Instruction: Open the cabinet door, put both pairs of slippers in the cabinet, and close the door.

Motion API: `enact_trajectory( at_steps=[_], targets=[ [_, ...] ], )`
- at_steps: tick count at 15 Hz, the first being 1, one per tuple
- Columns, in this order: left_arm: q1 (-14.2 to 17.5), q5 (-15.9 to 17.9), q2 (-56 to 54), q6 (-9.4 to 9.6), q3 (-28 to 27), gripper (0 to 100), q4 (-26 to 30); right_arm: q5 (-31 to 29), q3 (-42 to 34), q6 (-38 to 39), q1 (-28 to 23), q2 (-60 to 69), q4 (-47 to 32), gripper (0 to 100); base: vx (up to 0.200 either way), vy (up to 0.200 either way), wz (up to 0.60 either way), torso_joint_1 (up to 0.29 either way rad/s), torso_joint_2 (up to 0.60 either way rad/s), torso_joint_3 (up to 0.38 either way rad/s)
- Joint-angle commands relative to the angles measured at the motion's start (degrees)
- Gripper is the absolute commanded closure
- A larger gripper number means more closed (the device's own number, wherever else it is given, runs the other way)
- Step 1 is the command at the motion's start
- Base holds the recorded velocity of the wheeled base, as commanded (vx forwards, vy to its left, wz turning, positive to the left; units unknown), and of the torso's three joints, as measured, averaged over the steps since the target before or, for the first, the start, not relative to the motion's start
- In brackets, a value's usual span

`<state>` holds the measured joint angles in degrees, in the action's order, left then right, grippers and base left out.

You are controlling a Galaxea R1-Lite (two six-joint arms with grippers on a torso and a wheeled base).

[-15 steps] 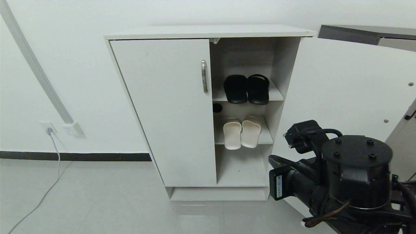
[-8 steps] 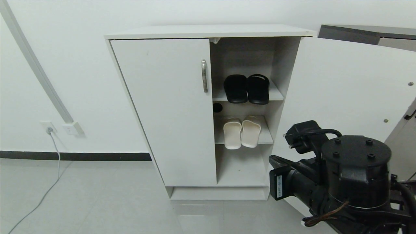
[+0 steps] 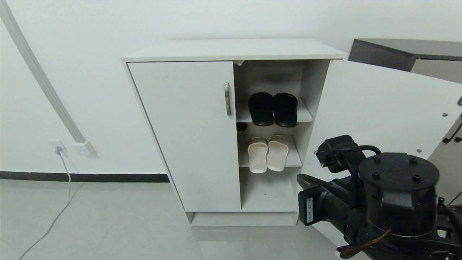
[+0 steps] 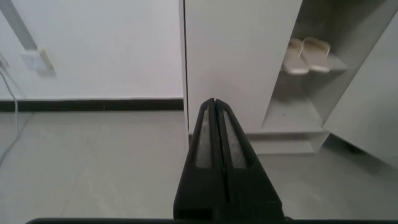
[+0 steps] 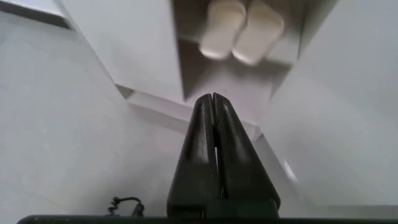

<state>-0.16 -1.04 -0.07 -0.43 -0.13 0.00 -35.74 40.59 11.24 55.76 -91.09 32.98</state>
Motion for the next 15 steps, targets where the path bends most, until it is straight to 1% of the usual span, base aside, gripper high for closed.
enact_trajectory(
  at_steps=[1,9,15],
  targets=[
    [-0.02,-0.02,0.07,-0.01,0.05,100,0.09,-0.03,-0.08,0.01,-0.12,-0.05,-0.10,100,0.000,0.000,0.00,0.012,-0.52,-0.359],
    [-0.02,-0.02,0.07,-0.01,0.05,100,0.00,-0.03,-0.16,-0.08,-0.12,-0.05,-0.19,100,0.000,0.000,0.00,0.127,-0.47,-0.338],
    [-0.02,-0.02,0.07,-0.01,0.05,100,0.00,-0.03,-0.16,-0.34,-0.12,-0.05,-0.19,100,0.000,0.000,0.00,0.177,-0.49,-0.315]
  ],
)
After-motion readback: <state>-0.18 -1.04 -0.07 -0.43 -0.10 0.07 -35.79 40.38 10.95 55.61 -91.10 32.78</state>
